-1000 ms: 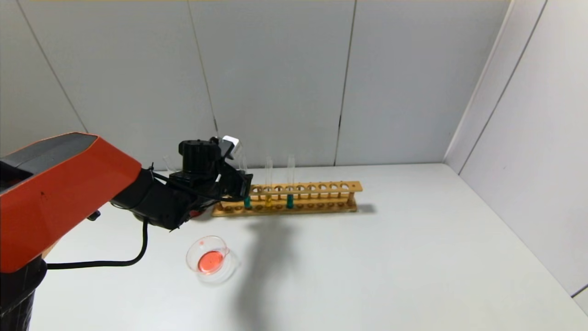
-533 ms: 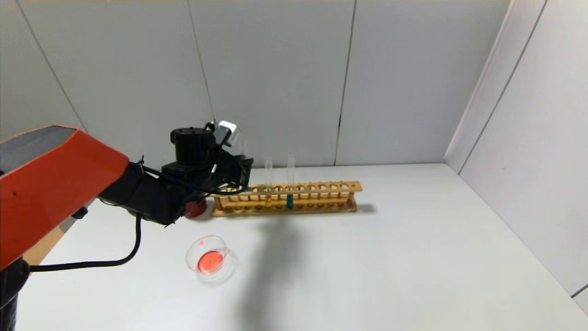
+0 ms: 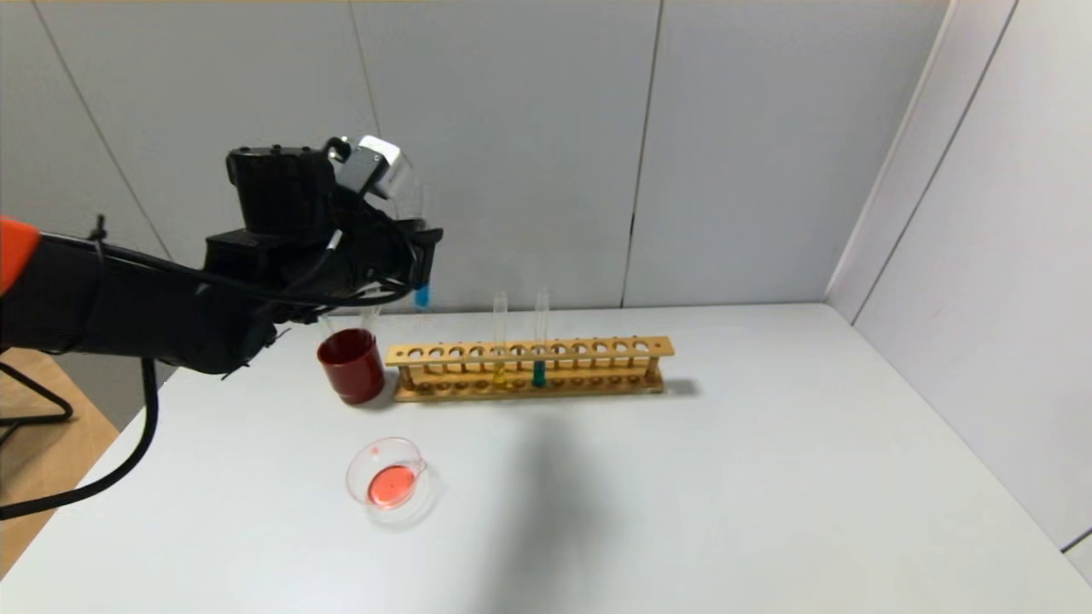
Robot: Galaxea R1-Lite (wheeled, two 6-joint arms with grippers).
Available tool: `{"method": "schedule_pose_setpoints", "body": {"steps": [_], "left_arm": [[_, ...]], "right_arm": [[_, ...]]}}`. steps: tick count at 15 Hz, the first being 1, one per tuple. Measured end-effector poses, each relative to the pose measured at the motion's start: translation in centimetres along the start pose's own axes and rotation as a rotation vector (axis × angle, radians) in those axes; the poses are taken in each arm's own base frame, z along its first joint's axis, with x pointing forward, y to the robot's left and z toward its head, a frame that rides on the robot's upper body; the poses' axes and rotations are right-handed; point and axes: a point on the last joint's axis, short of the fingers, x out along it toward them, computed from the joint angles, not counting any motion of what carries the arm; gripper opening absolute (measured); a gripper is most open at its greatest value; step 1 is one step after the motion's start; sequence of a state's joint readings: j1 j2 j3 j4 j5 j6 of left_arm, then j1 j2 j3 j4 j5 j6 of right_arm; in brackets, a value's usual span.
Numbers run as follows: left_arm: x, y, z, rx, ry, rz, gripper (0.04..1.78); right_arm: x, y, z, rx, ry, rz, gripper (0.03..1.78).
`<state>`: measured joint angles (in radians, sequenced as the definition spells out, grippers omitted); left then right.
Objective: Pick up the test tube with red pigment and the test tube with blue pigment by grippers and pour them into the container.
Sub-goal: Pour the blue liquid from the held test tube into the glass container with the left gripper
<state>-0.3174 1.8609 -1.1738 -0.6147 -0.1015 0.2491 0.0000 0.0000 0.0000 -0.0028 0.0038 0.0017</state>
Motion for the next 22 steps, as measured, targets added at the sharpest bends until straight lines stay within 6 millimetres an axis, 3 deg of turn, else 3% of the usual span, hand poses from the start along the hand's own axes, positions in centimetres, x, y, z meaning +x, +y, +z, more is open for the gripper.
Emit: {"method": "schedule_pose_setpoints", "body": {"steps": [6,9,12,17,22], "left_arm": [[-6.7,0.7,5.1,0.119,-0.025,0.009,0.31],[-11.0,0.6,4.4,0.180,0.093,-0.018,0.31],[-14.7,1.8,3.0,0.316,0.213,0.007,0.31],[-16.3,2.9,3.5,0.402,0.116,-0.045,0.31],[-17.1,5.1,2.4,0.618,0.029,-0.153,0.31]], "right_arm": [[0.0,0.0,0.0,0.000,0.000,0.000,1.75],[0.0,0.0,0.0,0.000,0.000,0.000,1.75],[0.0,0.0,0.0,0.000,0.000,0.000,1.75],[0.0,0.0,0.0,0.000,0.000,0.000,1.75],[0.0,0.0,0.0,0.000,0.000,0.000,1.75]]}}
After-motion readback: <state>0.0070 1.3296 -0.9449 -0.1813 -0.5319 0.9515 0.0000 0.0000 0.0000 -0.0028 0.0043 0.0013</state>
